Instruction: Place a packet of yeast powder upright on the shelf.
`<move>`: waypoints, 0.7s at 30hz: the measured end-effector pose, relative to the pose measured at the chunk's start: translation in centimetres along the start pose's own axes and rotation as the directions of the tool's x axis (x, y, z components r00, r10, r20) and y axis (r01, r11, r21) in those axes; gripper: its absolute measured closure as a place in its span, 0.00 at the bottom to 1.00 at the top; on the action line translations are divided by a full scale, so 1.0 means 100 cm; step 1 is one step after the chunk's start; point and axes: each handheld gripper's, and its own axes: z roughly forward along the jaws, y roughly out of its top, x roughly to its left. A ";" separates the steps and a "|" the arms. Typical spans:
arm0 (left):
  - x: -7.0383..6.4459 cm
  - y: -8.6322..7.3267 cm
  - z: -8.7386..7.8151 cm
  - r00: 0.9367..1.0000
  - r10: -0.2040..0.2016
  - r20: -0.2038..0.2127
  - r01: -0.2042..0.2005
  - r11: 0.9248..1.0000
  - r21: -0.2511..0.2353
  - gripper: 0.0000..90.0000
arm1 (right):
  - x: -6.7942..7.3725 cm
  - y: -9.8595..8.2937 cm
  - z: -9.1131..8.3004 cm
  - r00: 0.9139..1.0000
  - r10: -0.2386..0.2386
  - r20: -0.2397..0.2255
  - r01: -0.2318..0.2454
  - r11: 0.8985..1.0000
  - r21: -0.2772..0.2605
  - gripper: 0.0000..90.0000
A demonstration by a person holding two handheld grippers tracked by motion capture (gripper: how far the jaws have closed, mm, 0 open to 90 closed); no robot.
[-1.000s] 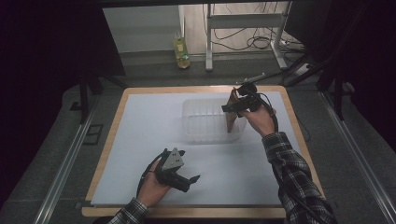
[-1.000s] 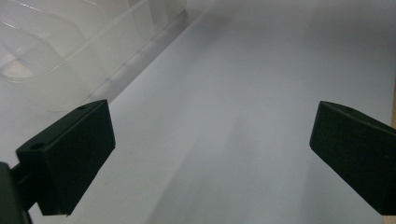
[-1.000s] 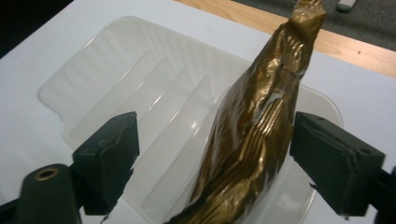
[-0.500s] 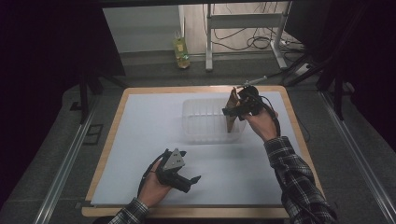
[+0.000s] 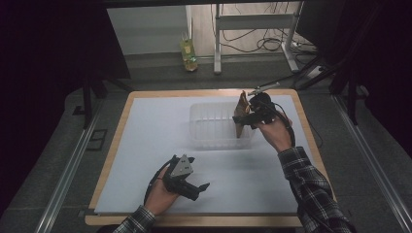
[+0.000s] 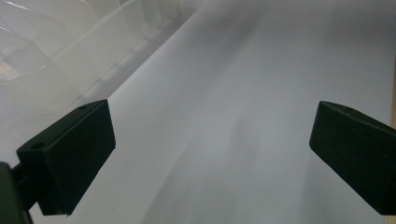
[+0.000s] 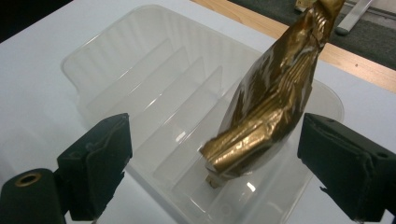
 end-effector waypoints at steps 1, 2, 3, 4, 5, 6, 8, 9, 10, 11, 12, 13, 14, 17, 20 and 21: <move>0.000 0.000 0.000 1.000 0.000 0.000 0.000 1.000 -0.001 0.00 | 0.000 -0.001 -0.001 1.000 -0.003 -0.003 0.003 1.000 -0.002 0.11; 0.000 0.000 0.000 1.000 0.001 0.002 -0.001 1.000 -0.001 0.00 | 0.000 -0.001 -0.002 1.000 -0.002 -0.003 0.002 1.000 -0.004 0.11; 0.000 0.000 0.001 1.000 0.001 0.003 -0.001 1.000 -0.001 0.00 | 0.000 -0.002 -0.003 1.000 0.000 -0.005 0.000 1.000 -0.005 0.11; 0.000 -0.001 0.001 1.000 0.001 0.004 -0.001 1.000 0.000 0.00 | 0.000 -0.002 -0.004 1.000 -0.001 -0.007 0.001 1.000 -0.010 0.11; 0.000 -0.001 0.001 1.000 0.002 0.005 -0.002 1.000 0.000 0.00 | 0.000 -0.003 -0.005 1.000 -0.005 -0.004 0.005 1.000 -0.012 0.10; 0.000 -0.001 0.001 1.000 0.002 0.007 -0.002 1.000 -0.001 0.00 | 0.000 -0.003 -0.006 1.000 -0.006 -0.003 0.005 1.000 -0.014 0.09; 0.000 -0.001 0.001 1.000 0.003 0.008 -0.003 1.000 -0.003 0.01 | 0.001 -0.004 -0.008 1.000 -0.006 0.001 0.006 1.000 -0.017 0.08; 0.000 -0.001 0.001 1.000 0.005 0.009 -0.005 1.000 -0.005 0.01 | 0.001 -0.004 -0.009 1.000 -0.004 -0.002 0.004 1.000 -0.019 0.07; 0.001 -0.001 0.000 1.000 0.006 0.008 -0.006 1.000 -0.004 0.01 | 0.002 -0.005 -0.010 1.000 -0.006 0.000 0.006 1.000 -0.019 0.07; 0.001 -0.001 0.000 1.000 0.006 0.008 -0.006 1.000 -0.004 0.01 | 0.002 -0.005 -0.011 1.000 -0.009 -0.001 0.009 1.000 -0.016 0.06; 0.001 -0.001 0.000 1.000 0.004 0.008 -0.004 1.000 -0.006 0.01 | 0.003 -0.006 -0.012 1.000 -0.012 0.001 0.012 1.000 -0.019 0.06; 0.002 -0.001 -0.001 1.000 -0.001 0.007 0.002 1.000 -0.009 0.01 | 0.004 -0.007 -0.013 1.000 -0.015 0.001 0.015 1.000 -0.022 0.06; 0.003 -0.001 -0.001 1.000 -0.006 0.009 0.007 1.000 -0.012 0.01 | 0.005 -0.007 -0.014 1.000 -0.019 0.000 0.019 1.000 -0.025 0.06; 0.004 -0.002 -0.002 1.000 -0.016 0.008 0.016 1.000 -0.016 0.01 | 0.009 -0.009 -0.017 0.999 -0.033 0.002 0.033 0.999 -0.030 0.06; 0.005 -0.002 -0.002 1.000 -0.023 0.006 0.023 0.999 -0.025 0.01 | 0.013 -0.012 -0.020 0.999 -0.047 0.001 0.047 0.998 -0.032 0.06; 0.005 -0.002 -0.003 1.000 -0.025 0.006 0.025 0.999 -0.029 0.01 | 0.014 -0.013 -0.020 0.999 -0.048 0.003 0.048 0.998 -0.033 0.06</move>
